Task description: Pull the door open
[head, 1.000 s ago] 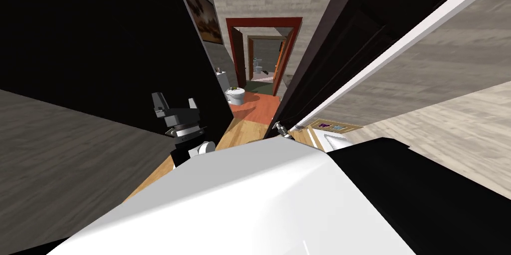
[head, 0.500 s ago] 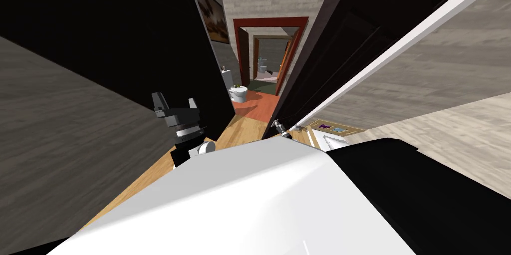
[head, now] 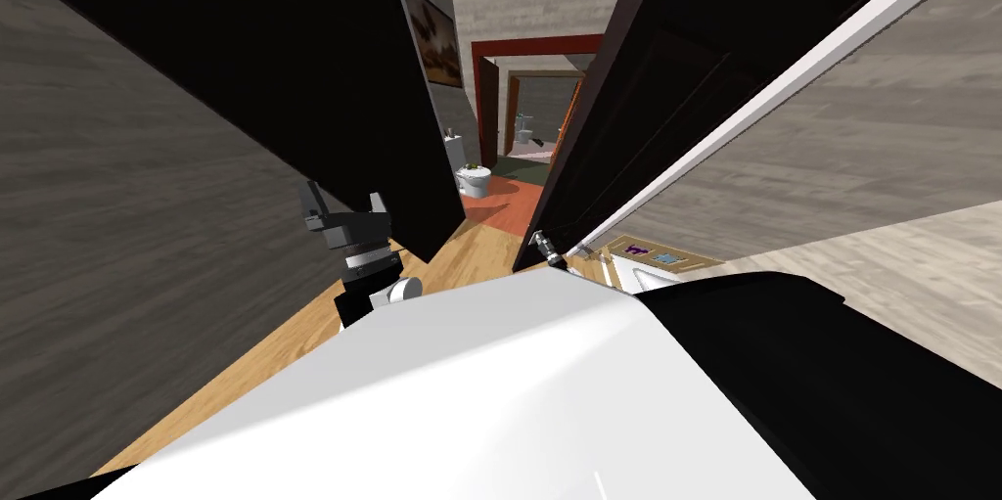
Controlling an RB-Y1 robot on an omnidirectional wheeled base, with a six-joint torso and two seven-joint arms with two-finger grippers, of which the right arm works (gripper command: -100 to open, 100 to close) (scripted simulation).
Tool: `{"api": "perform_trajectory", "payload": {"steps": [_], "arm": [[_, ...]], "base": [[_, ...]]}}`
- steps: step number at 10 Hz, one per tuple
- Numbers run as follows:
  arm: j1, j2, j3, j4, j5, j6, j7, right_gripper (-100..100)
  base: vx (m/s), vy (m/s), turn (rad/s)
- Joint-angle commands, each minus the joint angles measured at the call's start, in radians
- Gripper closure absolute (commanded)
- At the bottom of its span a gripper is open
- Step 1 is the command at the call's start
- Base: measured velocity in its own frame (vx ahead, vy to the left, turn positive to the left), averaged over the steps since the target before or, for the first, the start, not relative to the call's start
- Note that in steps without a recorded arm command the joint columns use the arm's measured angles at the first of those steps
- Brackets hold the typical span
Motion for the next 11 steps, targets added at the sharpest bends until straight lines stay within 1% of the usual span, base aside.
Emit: {"api": "perform_trajectory", "payload": {"steps": [1, 4, 5, 7, 9, 10, 11], "arm": [[-0.024, 0.013, 0.002, 0.011, -0.001, 0.021, 0.011, 100], [-0.071, 0.03, 0.001, 0.035, -0.006, 0.05, 0.029, 100], [-0.071, 0.03, 0.001, 0.035, -0.006, 0.05, 0.029, 100], [-0.098, 0.039, 0.001, 0.049, -0.009, 0.067, 0.039, 100], [-0.098, 0.039, 0.001, 0.049, -0.009, 0.067, 0.039, 100], [-0.119, 0.046, 0.0, 0.06, -0.011, 0.08, 0.046, 100], [-0.126, 0.048, 0.0, 0.063, -0.012, 0.084, 0.049, 100]], "base": [[-0.219, -0.097, 0.149], [-0.2, -0.103, 0.153], [-0.153, -0.06, 0.055], [-0.143, -0.057, 0.088], [-0.063, -0.032, 0.018], [-0.106, -0.048, 0.095], [-0.139, -0.102, 0.122]]}}
